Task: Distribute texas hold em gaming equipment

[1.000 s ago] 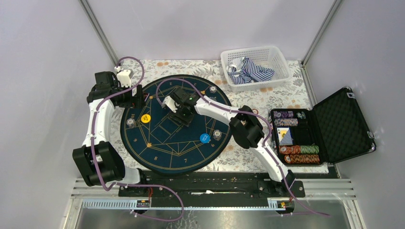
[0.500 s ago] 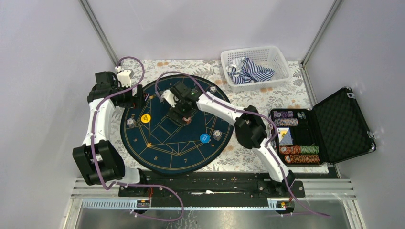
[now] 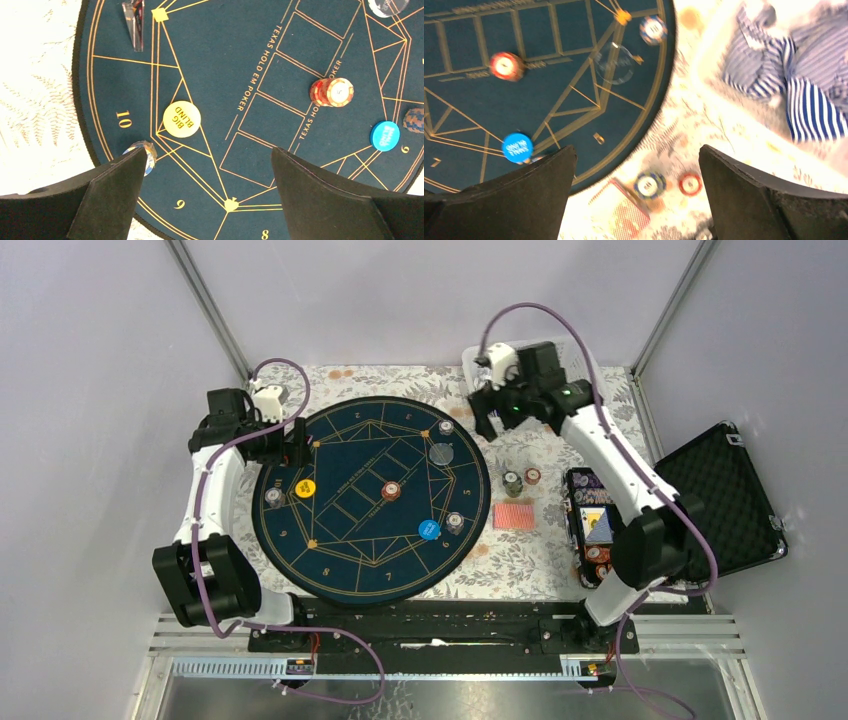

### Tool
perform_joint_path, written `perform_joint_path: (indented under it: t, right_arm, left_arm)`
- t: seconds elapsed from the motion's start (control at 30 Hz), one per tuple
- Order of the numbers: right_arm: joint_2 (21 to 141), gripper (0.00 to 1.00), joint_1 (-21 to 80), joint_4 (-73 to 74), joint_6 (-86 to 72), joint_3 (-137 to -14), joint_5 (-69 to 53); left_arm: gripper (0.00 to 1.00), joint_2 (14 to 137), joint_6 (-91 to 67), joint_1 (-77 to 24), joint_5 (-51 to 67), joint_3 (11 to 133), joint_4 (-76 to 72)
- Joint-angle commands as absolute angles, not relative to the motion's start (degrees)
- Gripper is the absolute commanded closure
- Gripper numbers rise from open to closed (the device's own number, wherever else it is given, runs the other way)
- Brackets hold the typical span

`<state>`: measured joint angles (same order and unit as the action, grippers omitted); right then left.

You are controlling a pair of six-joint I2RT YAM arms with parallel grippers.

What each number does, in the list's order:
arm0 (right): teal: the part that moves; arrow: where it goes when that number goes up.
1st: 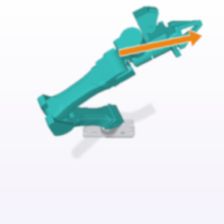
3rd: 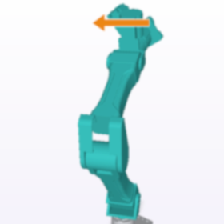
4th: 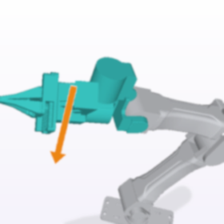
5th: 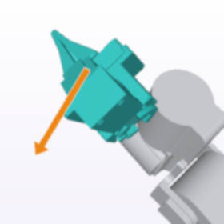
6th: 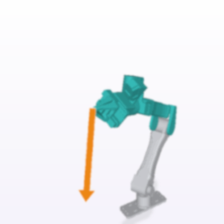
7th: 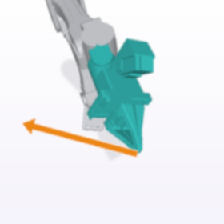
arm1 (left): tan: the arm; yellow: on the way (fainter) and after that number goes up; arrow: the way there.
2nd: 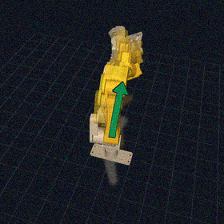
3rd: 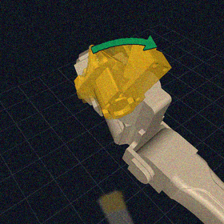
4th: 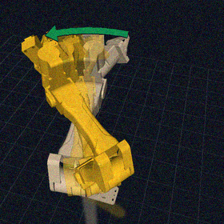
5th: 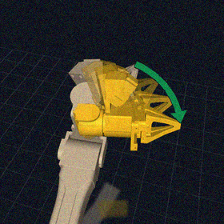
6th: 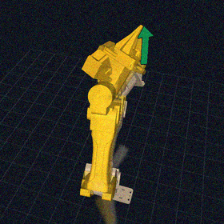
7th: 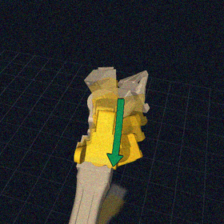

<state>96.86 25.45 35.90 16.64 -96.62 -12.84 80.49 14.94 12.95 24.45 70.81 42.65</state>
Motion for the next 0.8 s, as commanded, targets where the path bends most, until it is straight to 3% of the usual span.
perform_joint_path:
  t: [0.0, 0.23, 0.57, 0.77]
  right_arm:
    - [92.67, 0.00, 17.60, 35.07, 17.24, -87.36, -16.49]
    - [89.98, 0.03, 7.81, 31.08, 19.71, -75.29, -16.24]
    - [97.31, 0.28, 4.74, 25.06, 21.18, -70.78, -13.83]
    - [101.32, 0.31, 4.74, 24.19, 21.18, -71.45, -14.45]
  left_arm:
    - [0.01, 80.24, 14.27, 11.16, 24.78, 73.58, 41.58]
    - [0.01, 81.02, 12.74, 9.53, 24.46, 75.52, 41.65]
    - [0.01, 80.62, 12.38, 8.34, 23.04, 75.71, 41.64]
    - [0.01, 80.56, 12.71, 8.27, 22.59, 75.30, 41.58]
